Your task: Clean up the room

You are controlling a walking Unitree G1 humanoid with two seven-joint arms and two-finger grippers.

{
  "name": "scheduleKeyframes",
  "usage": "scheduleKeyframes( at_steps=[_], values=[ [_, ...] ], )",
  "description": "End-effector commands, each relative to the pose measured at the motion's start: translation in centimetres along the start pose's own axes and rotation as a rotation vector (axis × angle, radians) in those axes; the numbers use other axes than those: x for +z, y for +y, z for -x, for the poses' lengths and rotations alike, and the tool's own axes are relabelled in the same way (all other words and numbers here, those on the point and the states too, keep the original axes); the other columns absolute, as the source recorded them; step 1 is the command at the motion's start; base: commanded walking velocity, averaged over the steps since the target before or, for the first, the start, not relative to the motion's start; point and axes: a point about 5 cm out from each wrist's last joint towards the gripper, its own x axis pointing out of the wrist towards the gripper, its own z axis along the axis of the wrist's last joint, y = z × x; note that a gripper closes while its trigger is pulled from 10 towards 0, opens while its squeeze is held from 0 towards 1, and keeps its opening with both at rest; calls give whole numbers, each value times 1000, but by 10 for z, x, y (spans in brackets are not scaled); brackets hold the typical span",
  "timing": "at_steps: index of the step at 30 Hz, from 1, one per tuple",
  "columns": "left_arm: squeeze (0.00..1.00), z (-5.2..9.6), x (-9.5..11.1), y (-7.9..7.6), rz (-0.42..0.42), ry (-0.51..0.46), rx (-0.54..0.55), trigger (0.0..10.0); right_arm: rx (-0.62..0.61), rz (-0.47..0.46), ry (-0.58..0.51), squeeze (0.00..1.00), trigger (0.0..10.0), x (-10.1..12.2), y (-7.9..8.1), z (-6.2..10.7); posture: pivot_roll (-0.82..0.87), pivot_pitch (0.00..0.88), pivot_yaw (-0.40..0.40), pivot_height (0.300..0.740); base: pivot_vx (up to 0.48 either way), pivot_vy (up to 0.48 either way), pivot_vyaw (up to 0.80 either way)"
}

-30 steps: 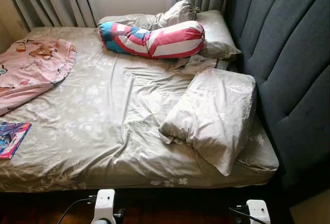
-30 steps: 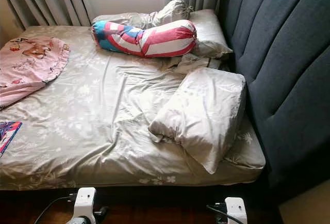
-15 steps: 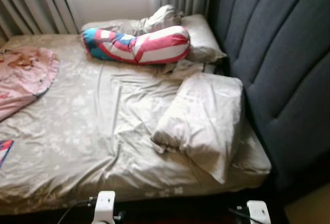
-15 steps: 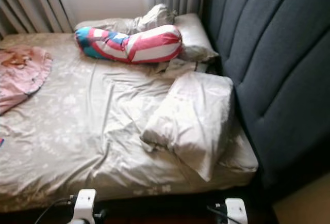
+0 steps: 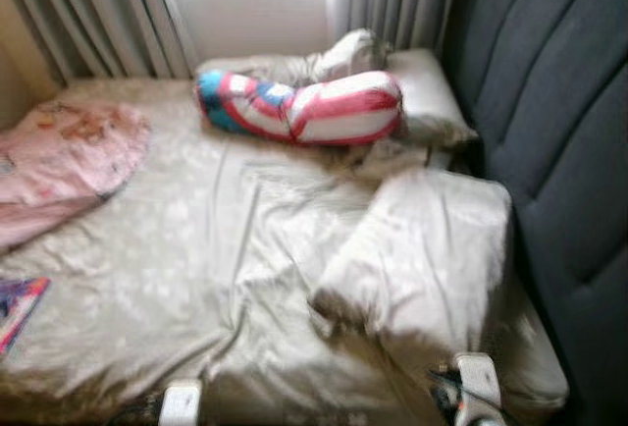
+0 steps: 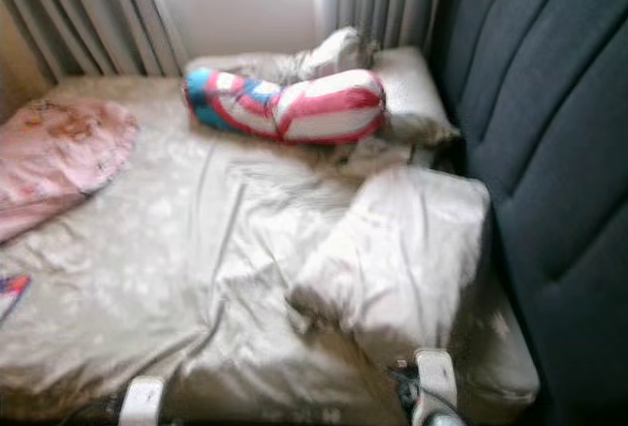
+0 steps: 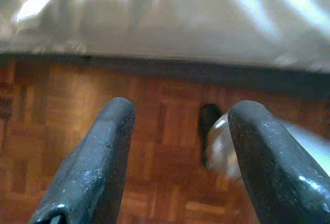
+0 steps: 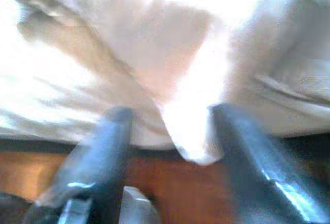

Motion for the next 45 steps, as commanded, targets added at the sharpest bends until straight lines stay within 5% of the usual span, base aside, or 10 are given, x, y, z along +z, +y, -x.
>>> scheduleKeyframes(
  at_steps=[1, 18, 19, 20, 21, 22, 34, 40, 45],
  values=[
    [0, -2, 11, -8, -1, -38, -20, 10000, -31, -41, 40, 0, 10000, -17, -10, 7, -96, 0, -3, 731, 0, 0, 0],
    [0, -2, 9, -7, 12, -35, -15, 10000, -75, -256, -158, 0, 10000, -6, -13, 9, -105, 9, -9, 731, 0, 0, 0],
    [0, -2, 9, -7, 11, -37, -14, 10000, -33, -197, -362, 0, 10000, 72, 13, -8, -106, 11, -10, 731, 0, 0, 0],
    [0, -2, 10, -7, 12, -43, -12, 10000, -16, -173, -457, 0, 10000, 108, 26, -11, -106, 11, -10, 731, 0, 0, 0],
    [0, -2, 10, -7, 12, -43, -12, 10000, -16, -173, -457, 0, 10000, 108, 26, -11, -106, 11, -10, 731, 0, 0, 0],
    [0, -2, 13, -6, 22, -66, -5, 10000, 2, -168, -547, 0, 10000, 137, 36, -9, -108, 12, -11, 731, 0, 0, 0],
    [0, -2, 34, -2, 31, -176, 19, 10000, 43, -149, -572, 0, 10000, 137, 38, -8, -114, 15, -17, 731, 0, 0, 0],
    [0, 7, 104, 2, 67, -551, 33, 10000, 65, -118, -568, 0, 10000, 124, 42, -7, -126, 21, -26, 731, 0, 0, 0],
    [0, 18, 131, -5, 5, -723, 31, 10000, 79, -103, -541, 0, 10000, 114, 42, -7, -133, 19, -30, 731, 0, 0, 0]
  ],
)
